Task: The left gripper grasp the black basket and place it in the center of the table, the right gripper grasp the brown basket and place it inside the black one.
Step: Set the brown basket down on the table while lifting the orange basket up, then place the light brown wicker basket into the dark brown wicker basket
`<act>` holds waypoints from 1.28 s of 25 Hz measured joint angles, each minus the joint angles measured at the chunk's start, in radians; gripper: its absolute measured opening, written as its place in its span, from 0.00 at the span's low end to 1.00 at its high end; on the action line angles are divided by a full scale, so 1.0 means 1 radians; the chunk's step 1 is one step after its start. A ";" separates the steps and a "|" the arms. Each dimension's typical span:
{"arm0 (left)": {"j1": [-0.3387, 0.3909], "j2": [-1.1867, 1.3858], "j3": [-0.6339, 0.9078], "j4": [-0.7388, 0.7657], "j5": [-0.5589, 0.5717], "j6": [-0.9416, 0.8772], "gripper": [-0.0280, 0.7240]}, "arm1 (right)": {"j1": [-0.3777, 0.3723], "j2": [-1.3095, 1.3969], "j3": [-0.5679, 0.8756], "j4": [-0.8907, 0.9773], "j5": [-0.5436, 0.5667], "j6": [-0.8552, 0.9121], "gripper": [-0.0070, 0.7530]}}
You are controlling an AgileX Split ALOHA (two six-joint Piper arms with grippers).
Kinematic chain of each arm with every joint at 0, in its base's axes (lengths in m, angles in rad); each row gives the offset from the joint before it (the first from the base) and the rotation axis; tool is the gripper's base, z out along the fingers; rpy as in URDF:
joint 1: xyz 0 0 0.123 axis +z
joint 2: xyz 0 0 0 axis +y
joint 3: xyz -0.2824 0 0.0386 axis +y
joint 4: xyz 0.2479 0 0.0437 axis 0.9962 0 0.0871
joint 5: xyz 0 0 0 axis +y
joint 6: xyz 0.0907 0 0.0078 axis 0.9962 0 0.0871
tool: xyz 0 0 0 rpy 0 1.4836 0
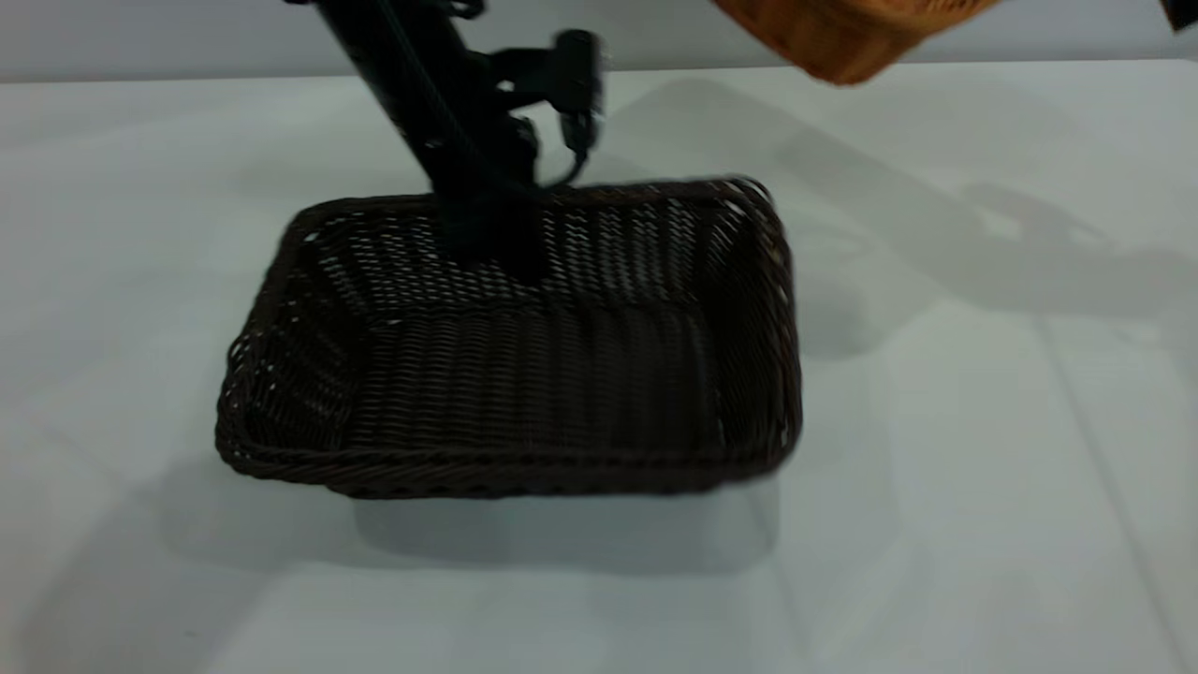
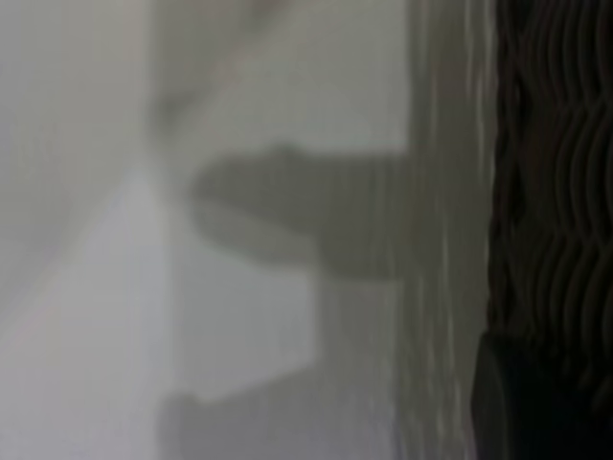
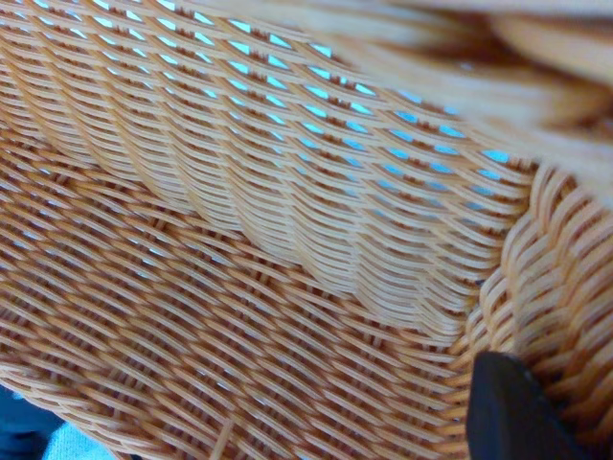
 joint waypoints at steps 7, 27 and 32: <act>-0.042 0.004 0.000 -0.029 -0.056 0.049 0.15 | 0.000 0.001 -0.038 -0.014 0.048 0.005 0.10; 0.019 -0.258 0.000 0.103 0.186 -0.186 0.62 | -0.036 0.002 -0.040 -0.021 0.051 0.006 0.10; 0.167 -0.401 0.000 0.332 0.337 -0.442 0.53 | -0.048 0.002 -0.040 -0.072 0.051 0.006 0.10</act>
